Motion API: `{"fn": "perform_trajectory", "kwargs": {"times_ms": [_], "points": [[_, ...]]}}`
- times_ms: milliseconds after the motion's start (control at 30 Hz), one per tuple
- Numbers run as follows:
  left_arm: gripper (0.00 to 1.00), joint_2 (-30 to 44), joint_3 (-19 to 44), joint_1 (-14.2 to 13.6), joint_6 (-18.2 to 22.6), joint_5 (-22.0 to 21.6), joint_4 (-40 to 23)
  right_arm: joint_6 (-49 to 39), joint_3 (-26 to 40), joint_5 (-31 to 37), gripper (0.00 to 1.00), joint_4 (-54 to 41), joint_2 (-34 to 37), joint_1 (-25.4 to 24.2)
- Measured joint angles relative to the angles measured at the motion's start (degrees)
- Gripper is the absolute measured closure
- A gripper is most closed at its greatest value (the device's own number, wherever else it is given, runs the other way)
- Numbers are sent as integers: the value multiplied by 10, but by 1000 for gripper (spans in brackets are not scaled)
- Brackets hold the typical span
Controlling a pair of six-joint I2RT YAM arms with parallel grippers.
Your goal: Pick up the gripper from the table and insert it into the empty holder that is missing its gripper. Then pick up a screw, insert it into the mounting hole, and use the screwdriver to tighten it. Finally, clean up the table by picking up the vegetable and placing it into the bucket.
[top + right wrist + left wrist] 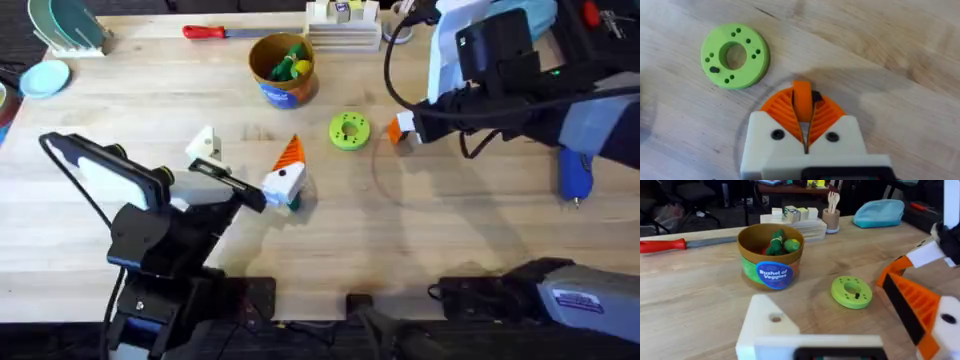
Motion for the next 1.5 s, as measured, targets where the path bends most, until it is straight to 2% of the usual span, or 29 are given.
{"fn": "perform_trajectory", "kwargs": {"times_ms": [167,367,533,600,733,867,1033,1233,1500], "points": [[9,0,0,0,0,41,2,10,5,0,993,-16,-21,0],[8,0,0,0,0,164,4,83,22,-17,993,-31,-126,0],[8,0,0,0,0,277,1,158,29,-115,994,-29,-193,0],[9,0,0,0,0,313,-1,190,26,-172,994,-17,-188,0],[8,0,0,0,0,355,-3,261,-9,-313,994,71,-145,2],[8,0,0,0,0,372,-3,339,-39,-423,994,159,-81,16],[8,0,0,0,0,377,-3,402,-43,-494,994,194,-29,53],[8,0,0,0,0,374,-3,457,-43,-549,994,242,2,72],[8,0,0,0,0,365,-3,499,-43,-567,994,273,9,72]]}}
